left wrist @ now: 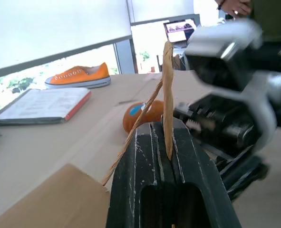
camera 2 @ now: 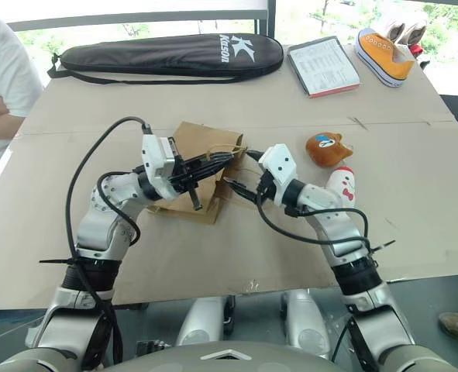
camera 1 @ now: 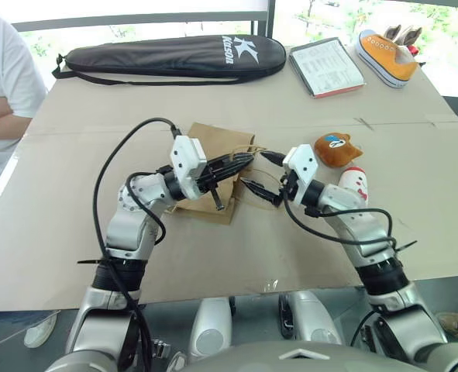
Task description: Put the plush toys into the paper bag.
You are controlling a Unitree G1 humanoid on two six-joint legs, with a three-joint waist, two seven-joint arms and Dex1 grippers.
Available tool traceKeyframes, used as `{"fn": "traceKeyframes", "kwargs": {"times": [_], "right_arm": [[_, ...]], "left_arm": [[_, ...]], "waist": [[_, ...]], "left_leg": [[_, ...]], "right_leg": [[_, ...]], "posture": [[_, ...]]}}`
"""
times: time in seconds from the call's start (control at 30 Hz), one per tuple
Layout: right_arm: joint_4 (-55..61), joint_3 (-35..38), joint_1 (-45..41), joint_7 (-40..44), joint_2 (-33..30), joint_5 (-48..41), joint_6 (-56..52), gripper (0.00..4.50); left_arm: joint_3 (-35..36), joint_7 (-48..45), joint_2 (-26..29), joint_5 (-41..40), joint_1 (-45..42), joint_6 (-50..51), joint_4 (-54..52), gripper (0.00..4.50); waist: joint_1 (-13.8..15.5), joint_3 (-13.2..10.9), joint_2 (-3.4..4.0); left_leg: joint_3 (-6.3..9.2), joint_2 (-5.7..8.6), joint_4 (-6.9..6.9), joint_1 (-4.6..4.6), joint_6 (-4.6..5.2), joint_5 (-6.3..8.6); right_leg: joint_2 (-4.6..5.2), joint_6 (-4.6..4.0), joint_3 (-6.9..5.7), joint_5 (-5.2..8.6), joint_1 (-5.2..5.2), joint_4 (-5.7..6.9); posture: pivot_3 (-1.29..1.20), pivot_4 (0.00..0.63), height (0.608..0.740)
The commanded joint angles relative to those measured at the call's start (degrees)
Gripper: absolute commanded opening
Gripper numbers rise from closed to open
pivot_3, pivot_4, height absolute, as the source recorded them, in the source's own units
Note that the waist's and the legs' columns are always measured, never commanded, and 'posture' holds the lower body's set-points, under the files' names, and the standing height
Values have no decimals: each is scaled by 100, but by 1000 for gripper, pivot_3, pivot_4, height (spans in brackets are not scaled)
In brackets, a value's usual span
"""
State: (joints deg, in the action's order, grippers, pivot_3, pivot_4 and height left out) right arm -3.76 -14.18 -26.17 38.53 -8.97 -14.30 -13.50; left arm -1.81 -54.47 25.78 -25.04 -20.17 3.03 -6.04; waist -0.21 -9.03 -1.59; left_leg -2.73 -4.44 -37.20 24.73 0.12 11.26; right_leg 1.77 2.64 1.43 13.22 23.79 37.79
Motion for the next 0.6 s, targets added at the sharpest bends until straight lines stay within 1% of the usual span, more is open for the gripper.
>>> {"fn": "traceKeyframes", "kwargs": {"times": [0.03,0.07,0.1,0.13,0.17,0.2,0.3,0.4,0.43,0.5,0.53,0.6], "right_arm": [[-404,-136,-309,300,157,41,170,1982],[-532,-172,-376,349,196,79,201,1731],[-617,-184,-419,387,221,98,224,1163],[-689,-220,-466,465,250,103,230,877],[-811,-264,-543,547,320,118,278,343],[-908,-288,-600,604,376,135,320,57],[-1456,-582,-903,854,599,350,411,57],[-2418,-758,-1225,776,939,674,492,57],[-2726,-744,-1310,621,1059,777,478,57],[-3057,-509,-1413,254,1349,724,108,57],[-3106,-341,-1439,68,1509,623,-45,57],[-3010,-135,-1410,-50,1753,455,-210,57]], "left_arm": [[76,250,-95,-80,-41,109,-383,0],[81,290,-114,-63,-48,126,-405,0],[85,317,-128,-55,-54,142,-418,0],[80,326,-131,-50,-55,159,-431,0],[58,325,-135,-22,-49,146,-434,0],[42,326,-138,0,-44,133,-434,0],[-116,356,-239,96,-75,76,-438,0],[-133,539,-438,89,-197,115,-484,0],[-74,630,-481,64,-241,146,-504,0],[133,880,-534,25,-330,208,-544,0],[266,1026,-551,-82,-371,330,-580,0],[498,1252,-533,-226,-455,502,-611,0]], "waist": [[-7,0,0],[-16,0,0],[-23,0,0],[-30,0,0],[-35,0,0],[-42,0,1],[-56,-1,1],[-57,-1,1],[-54,-1,2],[-56,-1,2],[-60,-1,1],[-65,-1,1]], "left_leg": [[1,0,0,-1,0,0],[1,0,0,-1,0,0],[1,0,1,-2,0,0],[1,0,1,-2,0,0],[2,0,2,-2,0,0],[2,0,2,-2,0,0],[2,0,2,-3,0,0],[3,-1,2,-3,0,0],[3,-1,2,-4,0,0],[3,-1,3,0,-1,0],[2,-1,3,1,0,0],[3,-3,3,-2,-1,0]], "right_leg": [[0,1,0,0,0,0],[-1,1,0,0,0,0],[-1,0,0,0,0,0],[-1,-5,-1,3,0,1],[-1,-6,-1,4,0,1],[-1,-7,-1,4,0,0],[-2,-7,0,4,0,1],[-4,-8,-1,5,1,2],[-4,-8,-1,5,1,2],[-3,-5,-1,3,2,1],[-3,-2,-1,1,3,0],[-4,2,-1,-1,4,5]], "posture": [[0,150,740],[0,150,740],[0,150,740],[0,150,740],[0,150,740],[0,150,740],[0,150,740],[0,150,740],[0,150,740],[0,150,740],[0,150,740],[0,150,740]]}}
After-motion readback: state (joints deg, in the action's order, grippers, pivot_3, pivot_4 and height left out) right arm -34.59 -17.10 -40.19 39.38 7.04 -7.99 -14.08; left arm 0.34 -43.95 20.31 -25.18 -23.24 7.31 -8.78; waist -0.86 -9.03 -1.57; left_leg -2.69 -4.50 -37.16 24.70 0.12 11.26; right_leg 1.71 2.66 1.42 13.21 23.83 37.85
